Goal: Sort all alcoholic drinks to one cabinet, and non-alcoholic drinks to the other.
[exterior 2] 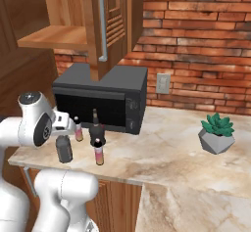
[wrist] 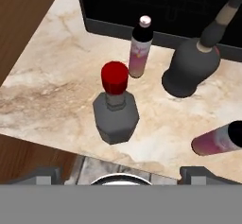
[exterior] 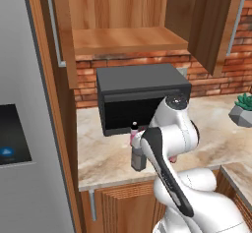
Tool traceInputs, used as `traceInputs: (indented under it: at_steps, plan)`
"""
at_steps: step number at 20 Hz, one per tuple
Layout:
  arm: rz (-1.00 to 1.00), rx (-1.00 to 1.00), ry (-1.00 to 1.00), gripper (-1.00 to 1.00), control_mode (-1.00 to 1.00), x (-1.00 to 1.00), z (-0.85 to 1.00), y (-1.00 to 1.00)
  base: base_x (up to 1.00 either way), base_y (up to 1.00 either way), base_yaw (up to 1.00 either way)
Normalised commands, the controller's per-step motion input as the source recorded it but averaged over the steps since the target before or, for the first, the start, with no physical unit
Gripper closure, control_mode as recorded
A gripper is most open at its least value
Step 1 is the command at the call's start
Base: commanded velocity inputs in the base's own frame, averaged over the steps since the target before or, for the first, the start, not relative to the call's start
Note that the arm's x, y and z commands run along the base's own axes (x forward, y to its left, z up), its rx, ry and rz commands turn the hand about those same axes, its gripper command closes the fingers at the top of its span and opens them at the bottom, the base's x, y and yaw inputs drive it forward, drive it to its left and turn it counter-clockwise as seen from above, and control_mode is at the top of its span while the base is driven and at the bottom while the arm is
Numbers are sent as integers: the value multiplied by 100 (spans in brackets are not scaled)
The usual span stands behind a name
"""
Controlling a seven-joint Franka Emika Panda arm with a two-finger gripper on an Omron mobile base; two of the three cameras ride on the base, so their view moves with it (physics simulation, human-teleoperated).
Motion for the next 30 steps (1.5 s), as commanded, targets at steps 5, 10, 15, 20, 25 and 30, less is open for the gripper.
traceInputs:
  at_steps: [5, 10, 15, 20, 25, 30]
  plan:
    - [-2, 0, -1, -100, -100, 16, -37, 34, 0, 0, 0]
    - [-11, 0, 0, -100, -100, 36, -33, 23, 0, 0, 0]
    - [-10, 1, 0, -100, -100, 24, -24, 0, 0, 0, 0]
    - [-5, 0, 0, -100, -100, 6, -21, 0, 0, 0, 0]
    - [-1, 2, 0, -100, -100, 0, -18, 0, 0, 0, 0]
    - [0, 3, 0, -100, -100, 7, -8, -7, 0, 0, 0]
